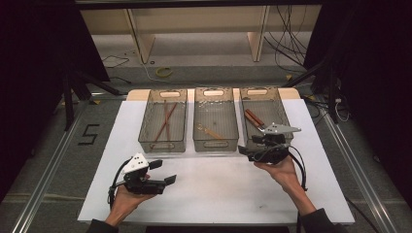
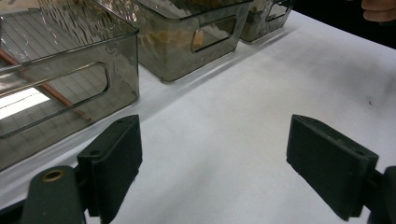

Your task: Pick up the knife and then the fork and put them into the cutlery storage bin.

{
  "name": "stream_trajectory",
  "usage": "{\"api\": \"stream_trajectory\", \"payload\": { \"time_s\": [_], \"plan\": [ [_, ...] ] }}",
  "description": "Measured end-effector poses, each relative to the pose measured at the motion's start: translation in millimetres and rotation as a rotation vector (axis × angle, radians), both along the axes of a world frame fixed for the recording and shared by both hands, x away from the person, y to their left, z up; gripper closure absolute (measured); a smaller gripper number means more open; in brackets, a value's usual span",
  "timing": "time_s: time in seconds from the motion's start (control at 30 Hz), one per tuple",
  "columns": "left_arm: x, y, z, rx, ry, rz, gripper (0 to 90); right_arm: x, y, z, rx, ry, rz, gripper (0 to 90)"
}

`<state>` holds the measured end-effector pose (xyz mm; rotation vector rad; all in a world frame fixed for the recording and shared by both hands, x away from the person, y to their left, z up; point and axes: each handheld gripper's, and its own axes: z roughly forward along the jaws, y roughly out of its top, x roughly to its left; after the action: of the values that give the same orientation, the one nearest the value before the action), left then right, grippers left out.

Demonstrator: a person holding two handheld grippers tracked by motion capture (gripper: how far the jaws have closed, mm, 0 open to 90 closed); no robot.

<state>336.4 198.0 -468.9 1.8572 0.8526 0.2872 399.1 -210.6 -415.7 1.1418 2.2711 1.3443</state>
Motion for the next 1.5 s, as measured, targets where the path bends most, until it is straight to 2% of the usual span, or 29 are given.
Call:
{"api": "stream_trajectory", "payload": {
  "time_s": [0.23,0.5,0.57,0.87,1.5],
  "plan": [
    [-1.0,-3.1,-0.7,-0.005,0.001,-0.023,17.5,-18.7,-2.5,-6.5,0.035,-0.020,0.023,27.7],
    [-0.6,-2.0,-0.9,-0.015,0.009,-0.028,17.6,-39.9,-7.3,-14.2,0.068,-0.029,0.035,25.7],
    [-0.4,-2.2,-1.0,-0.022,0.013,-0.029,17.5,-46.0,-10.1,-16.1,0.071,-0.043,0.030,25.4],
    [0.0,-2.4,-1.3,-0.037,0.021,-0.039,17.5,-66.7,-19.4,-27.1,0.092,-0.054,0.012,23.5],
    [-0.7,-2.7,-2.0,-0.041,0.029,-0.049,17.5,-82.2,-28.1,-33.5,0.086,-0.065,-0.017,19.1]
  ]
}}
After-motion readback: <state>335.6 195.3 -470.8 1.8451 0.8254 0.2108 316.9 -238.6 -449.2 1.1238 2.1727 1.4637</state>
